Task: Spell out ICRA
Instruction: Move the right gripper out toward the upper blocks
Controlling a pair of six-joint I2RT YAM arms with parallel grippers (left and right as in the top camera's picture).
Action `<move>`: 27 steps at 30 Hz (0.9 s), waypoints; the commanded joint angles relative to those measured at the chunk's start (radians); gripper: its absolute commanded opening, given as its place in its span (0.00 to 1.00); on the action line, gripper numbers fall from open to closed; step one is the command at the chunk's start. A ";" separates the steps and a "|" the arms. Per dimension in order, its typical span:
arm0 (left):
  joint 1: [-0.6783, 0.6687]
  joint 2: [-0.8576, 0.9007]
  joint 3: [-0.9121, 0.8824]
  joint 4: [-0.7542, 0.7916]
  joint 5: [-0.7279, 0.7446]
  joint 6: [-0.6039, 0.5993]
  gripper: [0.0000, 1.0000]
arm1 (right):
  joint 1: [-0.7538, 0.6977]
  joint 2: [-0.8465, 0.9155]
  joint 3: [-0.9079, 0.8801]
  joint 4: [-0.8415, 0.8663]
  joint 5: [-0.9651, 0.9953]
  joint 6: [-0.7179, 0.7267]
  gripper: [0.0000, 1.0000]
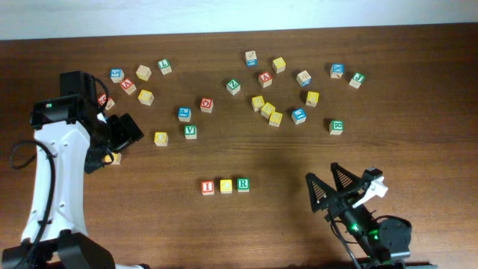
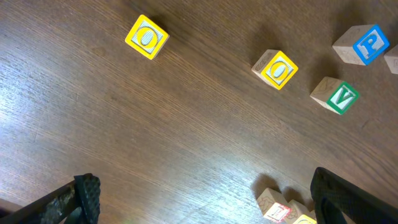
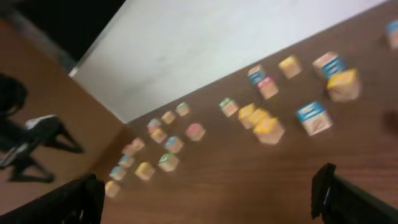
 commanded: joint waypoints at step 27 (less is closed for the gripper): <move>0.006 -0.004 0.001 0.000 -0.001 -0.009 0.99 | 0.011 1.365 1.648 -0.755 -0.061 -0.603 0.98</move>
